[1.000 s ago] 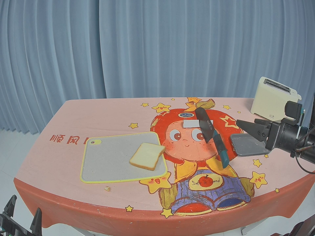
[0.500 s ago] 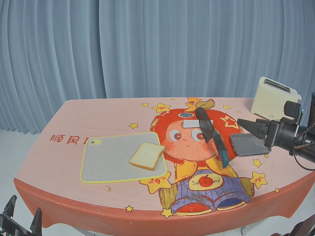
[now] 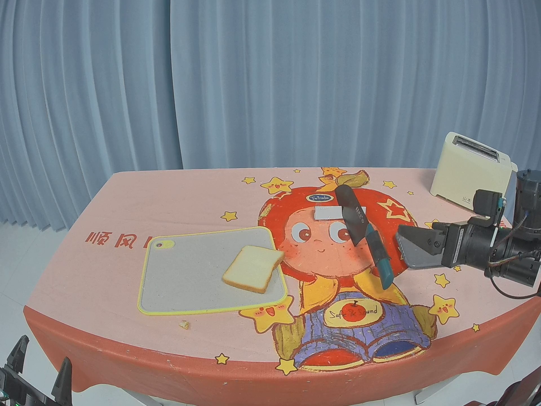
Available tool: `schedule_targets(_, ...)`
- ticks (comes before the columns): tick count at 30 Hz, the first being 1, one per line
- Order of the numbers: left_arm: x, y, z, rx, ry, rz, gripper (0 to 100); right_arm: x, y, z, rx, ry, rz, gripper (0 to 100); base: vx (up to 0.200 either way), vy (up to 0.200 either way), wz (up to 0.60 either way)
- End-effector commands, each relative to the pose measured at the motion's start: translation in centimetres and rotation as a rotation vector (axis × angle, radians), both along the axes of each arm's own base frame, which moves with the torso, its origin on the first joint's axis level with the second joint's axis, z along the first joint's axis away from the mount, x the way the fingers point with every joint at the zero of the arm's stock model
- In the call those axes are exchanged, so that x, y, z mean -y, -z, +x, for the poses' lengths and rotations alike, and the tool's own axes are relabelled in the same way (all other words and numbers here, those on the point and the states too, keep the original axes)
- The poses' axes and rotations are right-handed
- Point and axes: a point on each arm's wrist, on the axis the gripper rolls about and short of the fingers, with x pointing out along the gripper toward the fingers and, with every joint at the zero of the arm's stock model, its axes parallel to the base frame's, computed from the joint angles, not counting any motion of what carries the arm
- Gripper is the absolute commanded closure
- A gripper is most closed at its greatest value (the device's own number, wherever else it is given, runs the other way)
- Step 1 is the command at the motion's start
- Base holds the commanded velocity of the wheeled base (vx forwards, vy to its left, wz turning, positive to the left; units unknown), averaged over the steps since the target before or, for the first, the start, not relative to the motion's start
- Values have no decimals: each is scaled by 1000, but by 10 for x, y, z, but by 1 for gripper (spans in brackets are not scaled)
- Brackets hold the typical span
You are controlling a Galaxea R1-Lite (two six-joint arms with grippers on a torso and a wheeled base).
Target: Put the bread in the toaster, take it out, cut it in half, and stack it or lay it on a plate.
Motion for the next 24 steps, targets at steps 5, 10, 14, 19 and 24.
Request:
schedule_targets(5, 0, 4, 1, -17, 0, 0, 0, -4, 15, 9, -54, 0, -37, 0, 0, 0, 0)
schedule_targets(10, 0, 5, 1, -19, 0, 0, 0, -7, 27, 20, -92, 7, -47, 0, 0, 0, 0)
schedule_targets(14, 0, 5, 1, -19, 0, 0, 0, -8, 30, 23, -105, 5, -52, 0, 0, 0, 0)
schedule_targets(19, 0, 5, 1, -19, 0, 0, 0, -11, 25, 28, -88, 7, -42, 0, 0, 0, 0)
schedule_targets(24, 0, 5, 1, -17, 0, 0, 0, -17, 19, 45, -71, 12, -33, 0, 0, 0, 0)
